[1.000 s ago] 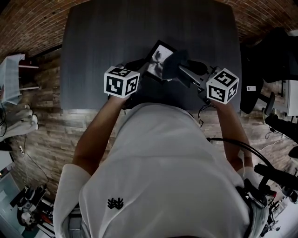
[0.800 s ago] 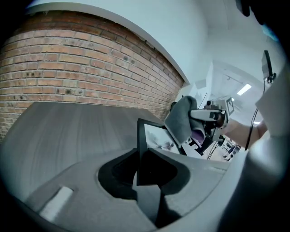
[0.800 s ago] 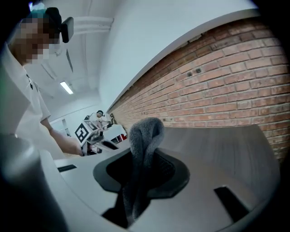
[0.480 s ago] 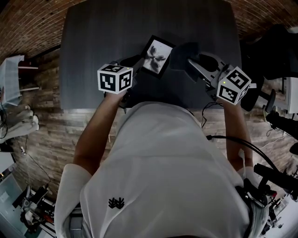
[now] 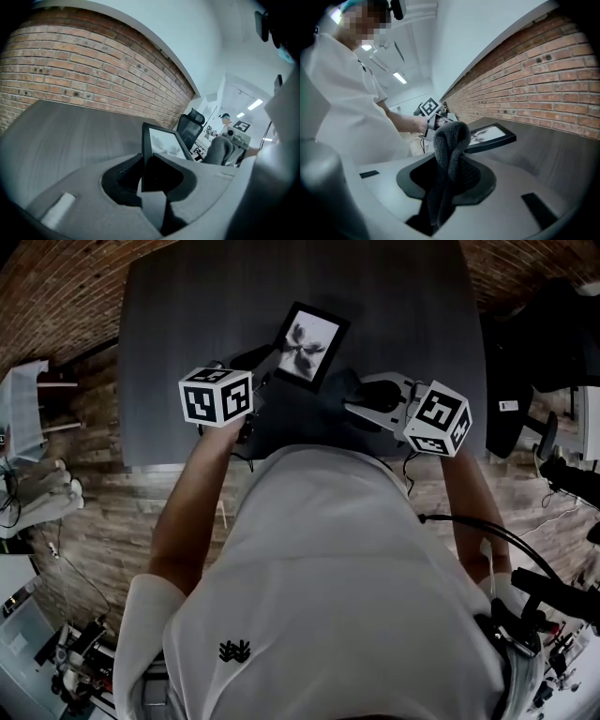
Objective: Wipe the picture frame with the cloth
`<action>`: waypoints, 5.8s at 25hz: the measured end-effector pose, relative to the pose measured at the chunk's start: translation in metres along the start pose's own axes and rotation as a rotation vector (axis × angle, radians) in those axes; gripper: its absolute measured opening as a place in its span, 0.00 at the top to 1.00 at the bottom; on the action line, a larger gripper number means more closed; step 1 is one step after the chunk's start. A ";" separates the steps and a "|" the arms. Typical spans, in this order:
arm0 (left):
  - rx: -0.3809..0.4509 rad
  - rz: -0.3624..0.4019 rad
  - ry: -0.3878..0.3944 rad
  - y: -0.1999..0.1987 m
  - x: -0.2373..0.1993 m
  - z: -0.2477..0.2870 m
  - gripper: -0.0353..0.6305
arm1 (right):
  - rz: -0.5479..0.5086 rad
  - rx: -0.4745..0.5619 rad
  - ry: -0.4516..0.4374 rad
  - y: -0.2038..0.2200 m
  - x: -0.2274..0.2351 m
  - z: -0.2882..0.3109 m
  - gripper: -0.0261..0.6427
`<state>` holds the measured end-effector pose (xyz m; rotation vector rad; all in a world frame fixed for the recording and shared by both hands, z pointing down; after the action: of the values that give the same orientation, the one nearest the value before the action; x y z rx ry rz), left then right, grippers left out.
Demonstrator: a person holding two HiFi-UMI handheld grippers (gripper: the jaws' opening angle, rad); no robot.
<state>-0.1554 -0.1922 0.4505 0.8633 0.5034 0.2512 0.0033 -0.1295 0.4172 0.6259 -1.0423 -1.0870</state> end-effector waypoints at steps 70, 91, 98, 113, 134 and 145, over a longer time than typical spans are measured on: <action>0.031 -0.017 0.235 -0.023 0.078 -0.003 0.83 | 0.094 -0.008 0.042 0.015 0.035 0.031 0.81; 0.049 -0.026 0.259 -0.024 0.083 -0.008 0.83 | 0.172 0.050 0.160 0.016 0.067 0.013 0.81; 0.047 -0.024 0.285 -0.028 0.092 -0.003 0.83 | 0.134 0.040 0.014 0.016 0.028 0.044 0.81; 0.010 -0.036 0.343 -0.014 0.096 -0.009 0.83 | 0.245 0.257 0.225 -0.004 0.082 0.004 0.81; 0.038 -0.061 0.376 -0.020 0.107 -0.012 0.83 | 0.254 0.246 0.027 0.011 0.021 0.042 0.81; 0.012 -0.054 0.406 -0.010 0.108 -0.021 0.83 | 0.313 0.356 0.186 -0.007 0.083 -0.003 0.81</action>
<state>-0.0740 -0.1409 0.3965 0.8110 0.9051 0.3771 0.0109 -0.2089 0.4400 0.8004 -1.1347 -0.5632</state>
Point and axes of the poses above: the fingertips, and each gripper's own axes: z forward along the fingers, x to its right, y out of its underside, the point moved 2 cm from there along -z, backward along the fingers, and after that the axes turned 6 degrees about z, right-handed, at the moved point
